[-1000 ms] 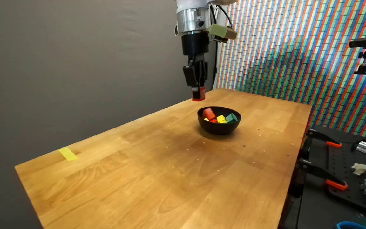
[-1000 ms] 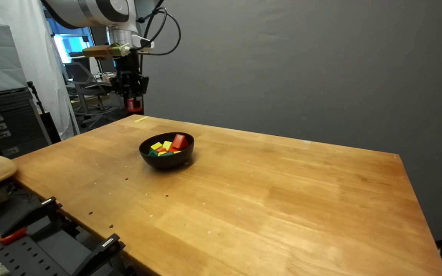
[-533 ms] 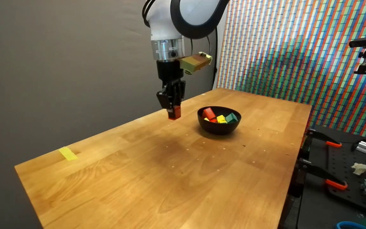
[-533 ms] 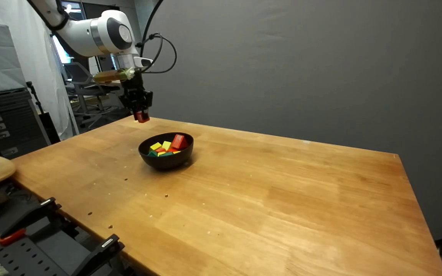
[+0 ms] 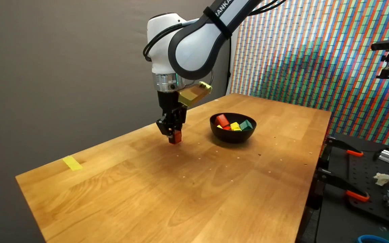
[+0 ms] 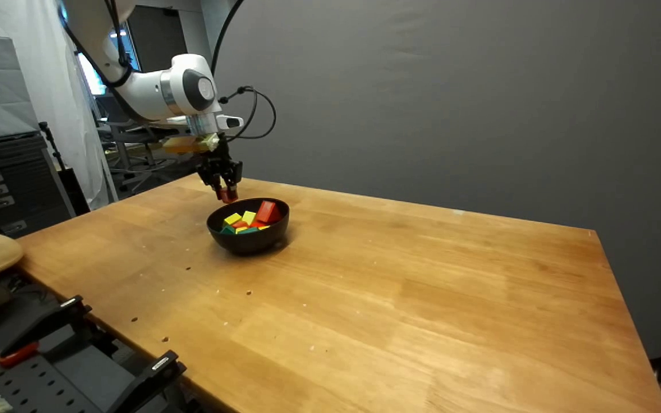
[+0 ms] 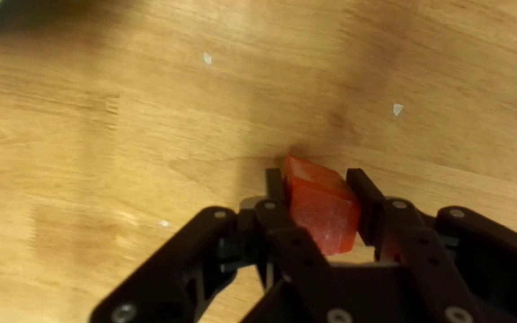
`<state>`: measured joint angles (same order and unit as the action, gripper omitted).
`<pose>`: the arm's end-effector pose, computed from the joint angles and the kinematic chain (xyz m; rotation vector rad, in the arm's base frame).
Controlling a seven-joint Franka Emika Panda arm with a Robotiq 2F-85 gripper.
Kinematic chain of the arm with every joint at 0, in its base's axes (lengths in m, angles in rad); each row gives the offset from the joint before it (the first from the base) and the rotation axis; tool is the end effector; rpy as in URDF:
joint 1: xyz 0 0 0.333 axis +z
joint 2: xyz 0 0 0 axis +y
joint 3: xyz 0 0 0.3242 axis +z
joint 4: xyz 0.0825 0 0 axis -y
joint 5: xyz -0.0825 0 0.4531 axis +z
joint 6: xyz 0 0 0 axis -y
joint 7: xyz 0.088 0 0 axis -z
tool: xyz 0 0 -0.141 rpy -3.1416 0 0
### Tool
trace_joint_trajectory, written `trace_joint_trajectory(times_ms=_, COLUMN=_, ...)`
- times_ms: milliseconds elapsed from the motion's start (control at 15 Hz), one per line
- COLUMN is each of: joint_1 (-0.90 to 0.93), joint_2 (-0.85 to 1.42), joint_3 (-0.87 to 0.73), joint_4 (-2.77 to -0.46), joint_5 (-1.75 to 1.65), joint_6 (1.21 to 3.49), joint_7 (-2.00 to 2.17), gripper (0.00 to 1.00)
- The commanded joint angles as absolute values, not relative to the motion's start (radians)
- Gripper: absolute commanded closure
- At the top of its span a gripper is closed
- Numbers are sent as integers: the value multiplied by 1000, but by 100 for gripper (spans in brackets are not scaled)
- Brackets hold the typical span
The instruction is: Remove all the objects in the black bowl and put them on the table
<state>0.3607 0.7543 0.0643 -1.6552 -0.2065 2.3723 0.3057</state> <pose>0.6686 0.2927 0.0879 3.0149 0.3844 0.0049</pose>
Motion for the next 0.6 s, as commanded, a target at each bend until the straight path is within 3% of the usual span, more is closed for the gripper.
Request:
trace_joint_trajectory(times_ms=0, joint_1=405, joint_2=778, joint_3=21, joint_4=-1595, joint_5=-234, joint_6=2333, joint_7=326, gripper=31)
trace_joint_trajectory(times_ms=267, joint_1=407, joint_2=610, joint_3=13, joint_4=-1687, joint_5=-264, joint_6=2225, joint_7=298, gripper=1)
trace_joint_trajectory(times_ms=533, joint_1=335, joint_2=462, joint_3=-2, joint_4=-1775, joint_5=-243, joint_6=2188, joint_7=328, gripper=0)
